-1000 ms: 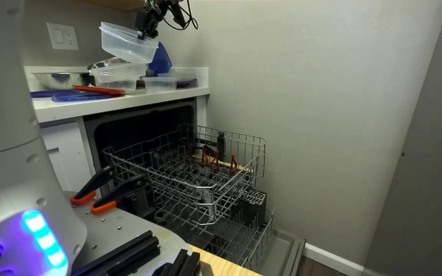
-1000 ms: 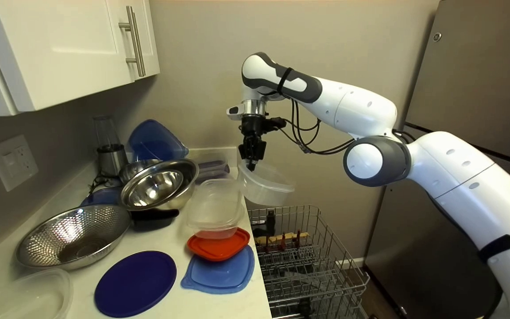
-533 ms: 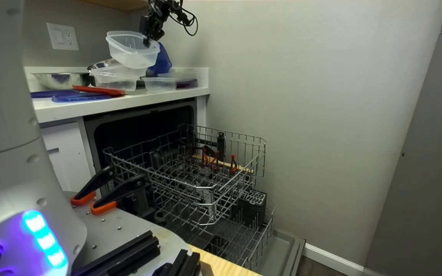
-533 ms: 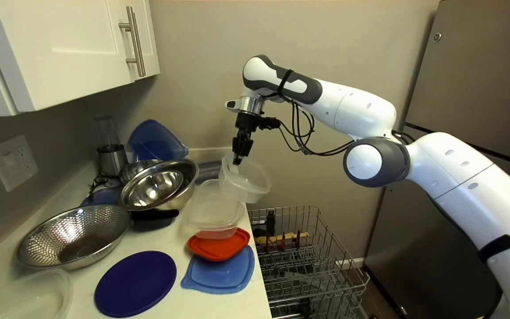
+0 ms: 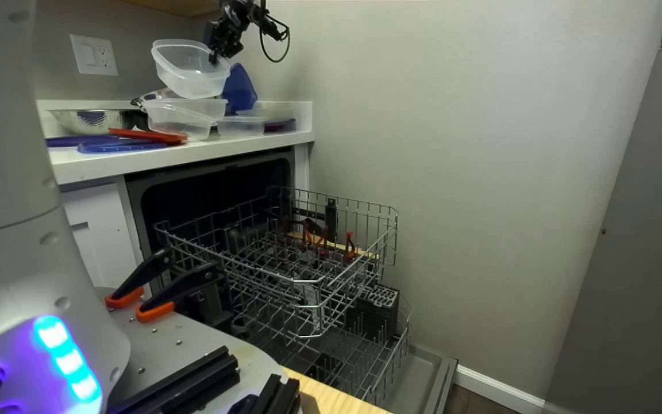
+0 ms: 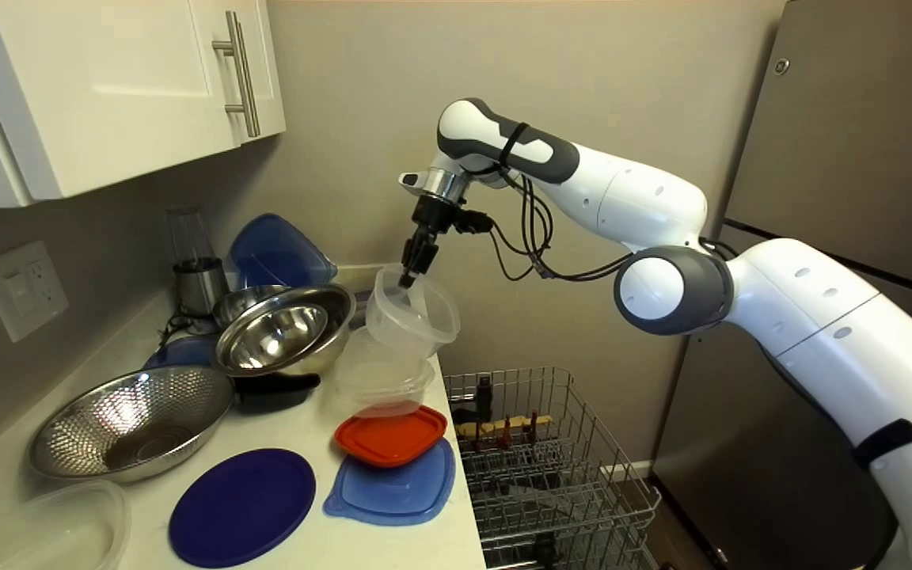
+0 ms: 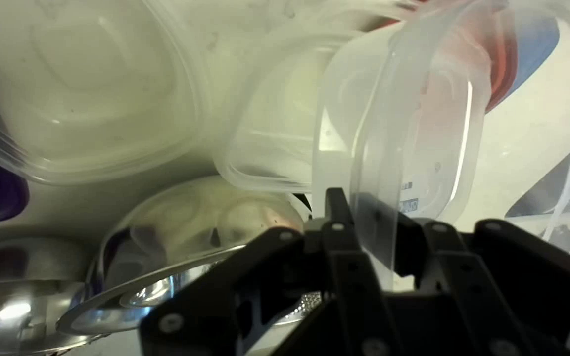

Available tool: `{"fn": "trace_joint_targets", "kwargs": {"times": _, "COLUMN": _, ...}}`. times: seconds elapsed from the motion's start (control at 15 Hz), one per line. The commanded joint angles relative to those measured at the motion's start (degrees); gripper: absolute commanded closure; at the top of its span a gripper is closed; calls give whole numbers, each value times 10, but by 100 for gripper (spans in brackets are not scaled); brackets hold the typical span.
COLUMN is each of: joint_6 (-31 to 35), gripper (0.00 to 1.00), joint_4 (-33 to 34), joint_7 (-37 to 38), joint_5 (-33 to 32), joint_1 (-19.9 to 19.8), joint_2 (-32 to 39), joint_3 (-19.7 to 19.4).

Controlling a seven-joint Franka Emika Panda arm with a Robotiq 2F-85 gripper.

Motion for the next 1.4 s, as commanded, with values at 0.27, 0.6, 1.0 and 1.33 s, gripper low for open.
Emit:
{"fn": "trace_joint_targets", "kwargs": {"times": 0.27, "joint_6": 60, "gripper": 96, "joint_4": -21, "joint_7": 11, "joint_5": 26, "joint_1": 0, "joint_2": 14, "joint_3": 21}}
{"fn": "trace_joint_targets", "kwargs": {"times": 0.6, "joint_6": 42, "gripper": 96, "joint_4": 49, "joint_7": 13, "joint_5": 20, "joint_1": 29, "joint_2": 56, "joint_3": -4}}
{"fn": "trace_joint_targets", "kwargs": {"times": 1.0, "joint_6": 26, "gripper": 46, "joint_4": 46, "joint_7": 8, "joint_5": 9, "joint_1": 41, "joint_2": 56, "joint_3": -18}}
{"fn": "trace_joint_targets", "kwargs": {"times": 1.33, "joint_6": 46, "gripper": 15, "joint_4": -24, "joint_7": 1, "joint_5": 9, "joint_1": 24, "joint_2": 18, "joint_3": -10}}
